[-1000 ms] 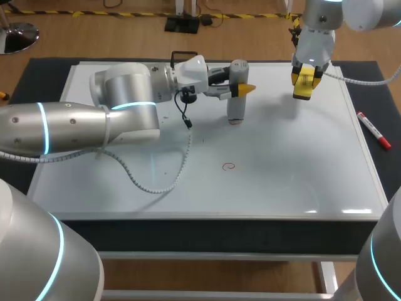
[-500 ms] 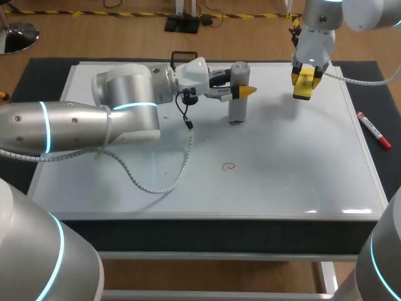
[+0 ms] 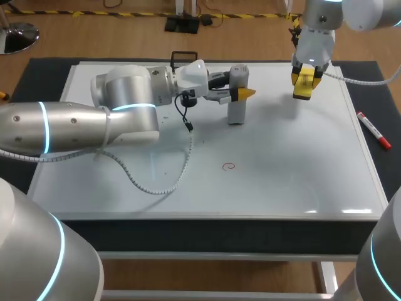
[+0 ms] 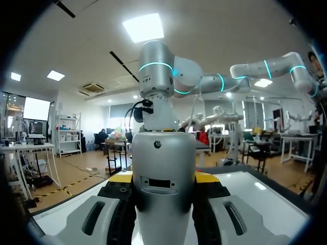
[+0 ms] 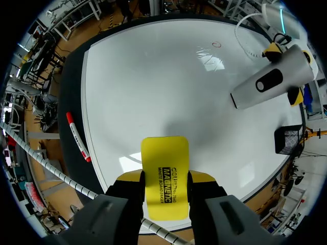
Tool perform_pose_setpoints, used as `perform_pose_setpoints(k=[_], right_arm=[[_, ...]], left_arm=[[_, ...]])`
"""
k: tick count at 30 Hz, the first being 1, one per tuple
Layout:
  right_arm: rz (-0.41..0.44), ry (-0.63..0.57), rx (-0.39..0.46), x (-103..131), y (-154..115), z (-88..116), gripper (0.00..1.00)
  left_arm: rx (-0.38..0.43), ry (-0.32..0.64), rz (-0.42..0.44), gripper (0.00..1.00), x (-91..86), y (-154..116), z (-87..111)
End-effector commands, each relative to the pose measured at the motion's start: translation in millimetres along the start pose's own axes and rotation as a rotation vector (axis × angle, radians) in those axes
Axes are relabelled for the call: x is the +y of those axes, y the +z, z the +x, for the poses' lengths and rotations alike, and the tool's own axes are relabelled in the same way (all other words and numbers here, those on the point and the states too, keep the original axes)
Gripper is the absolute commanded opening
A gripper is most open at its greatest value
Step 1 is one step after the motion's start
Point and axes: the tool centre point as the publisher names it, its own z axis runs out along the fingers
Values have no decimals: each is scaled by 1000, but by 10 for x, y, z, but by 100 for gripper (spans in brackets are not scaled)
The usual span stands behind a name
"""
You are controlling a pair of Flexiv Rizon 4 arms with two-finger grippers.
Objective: Pick up the inspection probe, press it on each red-marked spot on the whiteboard one by one, put down the probe, pick up the eraser, and wipe off all the red marks.
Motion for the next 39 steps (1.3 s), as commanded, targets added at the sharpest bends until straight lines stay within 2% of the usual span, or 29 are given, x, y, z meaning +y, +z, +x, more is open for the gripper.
perform_pose_setpoints(k=[1,16,22,29,39], right_arm=[[-1,-3,3,-13,-10,4,0],[-1,-3,3,-13,-10,4,0],[-1,-3,3,-13,-10,4,0],[-1,-3,3,-13,-10,4,0],[-1,-3,3,-13,-10,4,0]], left_arm=[[1,0,2,0,25,6,2],[-3,-3,-6,0,30,-6,16],[-15,18,-3,0,-166,-146,-5],[-47,32,-11,0,-366,-578,-35],[-184,83,-21,0,-684,-1585,77]])
